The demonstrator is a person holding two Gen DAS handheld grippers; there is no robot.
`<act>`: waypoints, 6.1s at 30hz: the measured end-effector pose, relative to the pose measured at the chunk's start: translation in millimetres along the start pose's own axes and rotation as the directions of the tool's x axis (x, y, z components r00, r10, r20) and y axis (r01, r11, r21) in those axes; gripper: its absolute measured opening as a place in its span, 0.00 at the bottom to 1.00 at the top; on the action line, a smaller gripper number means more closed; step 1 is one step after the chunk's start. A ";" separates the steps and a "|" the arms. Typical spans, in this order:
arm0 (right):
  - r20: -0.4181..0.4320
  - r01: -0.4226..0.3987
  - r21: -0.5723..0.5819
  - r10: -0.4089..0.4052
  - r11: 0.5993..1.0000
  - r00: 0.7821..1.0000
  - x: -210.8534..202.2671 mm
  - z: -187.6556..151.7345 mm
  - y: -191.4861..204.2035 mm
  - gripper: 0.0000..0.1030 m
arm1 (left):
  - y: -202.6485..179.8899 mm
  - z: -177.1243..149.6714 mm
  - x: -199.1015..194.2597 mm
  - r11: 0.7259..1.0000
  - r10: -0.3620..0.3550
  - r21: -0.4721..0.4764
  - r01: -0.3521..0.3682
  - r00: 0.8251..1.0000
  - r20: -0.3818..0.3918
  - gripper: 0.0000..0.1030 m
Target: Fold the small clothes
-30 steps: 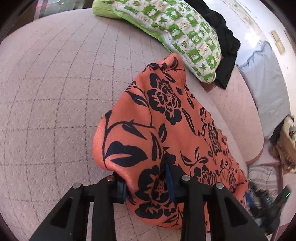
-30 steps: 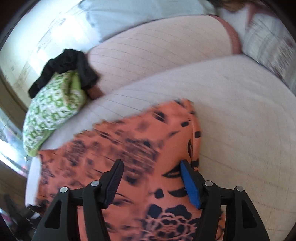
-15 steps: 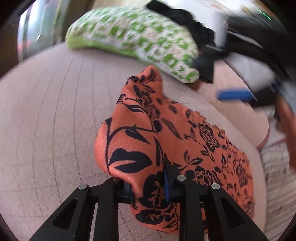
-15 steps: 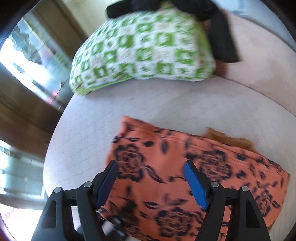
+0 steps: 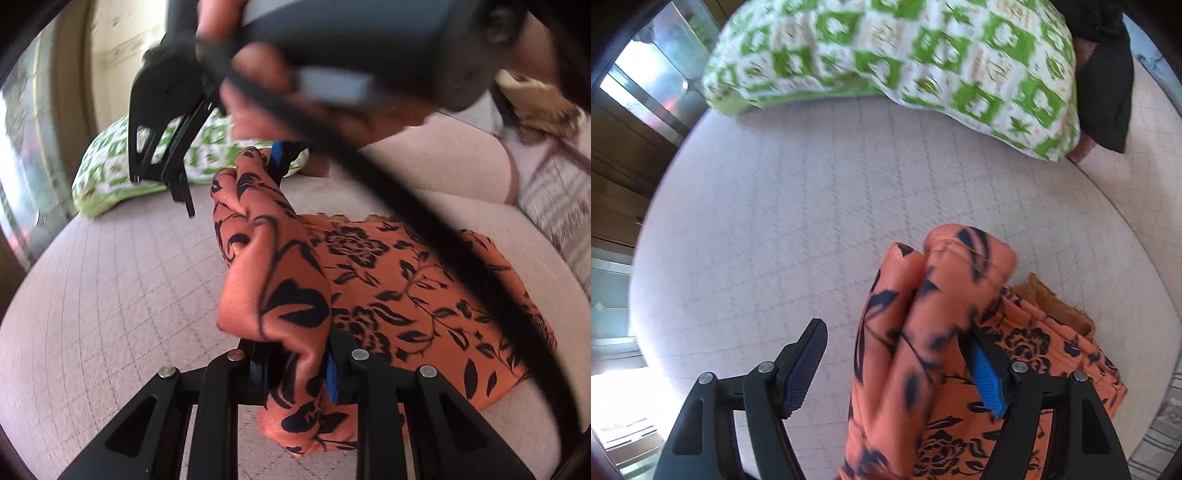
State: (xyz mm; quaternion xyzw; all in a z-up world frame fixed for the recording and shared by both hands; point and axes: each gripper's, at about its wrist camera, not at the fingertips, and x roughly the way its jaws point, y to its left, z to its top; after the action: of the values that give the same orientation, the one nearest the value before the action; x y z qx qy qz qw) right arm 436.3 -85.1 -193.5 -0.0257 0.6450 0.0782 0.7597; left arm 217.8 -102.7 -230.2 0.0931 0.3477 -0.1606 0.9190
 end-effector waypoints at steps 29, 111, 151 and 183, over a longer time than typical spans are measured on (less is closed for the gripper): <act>0.380 -0.143 0.303 0.018 0.942 0.925 -60.4 -176.9 -290.0 0.14 | -221.8 7.7 -19.3 0.868 -0.320 0.391 0.306 0.947 -0.032 0.21; 0.427 -0.252 0.547 -0.008 0.798 0.904 9.9 -225.4 -325.2 0.27 | -87.8 5.7 58.3 0.990 0.010 0.138 0.013 0.986 -0.166 0.76; 0.661 -0.704 0.492 0.306 0.513 0.685 58.0 -367.9 -358.1 0.87 | -57.8 26.2 89.1 0.942 -0.330 -0.120 0.312 0.925 -0.187 0.85; 0.740 -0.677 0.311 0.277 0.667 0.613 71.9 -342.8 -305.4 0.66 | -91.6 21.7 109.3 0.892 -0.452 -0.127 0.434 0.855 -0.253 0.85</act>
State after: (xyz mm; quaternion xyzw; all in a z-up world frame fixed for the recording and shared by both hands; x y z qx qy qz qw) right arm 159.3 -428.2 -340.2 0.4105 0.3206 0.0979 0.8480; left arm 275.3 -219.3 -292.7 0.0018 0.4893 -0.3417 0.8024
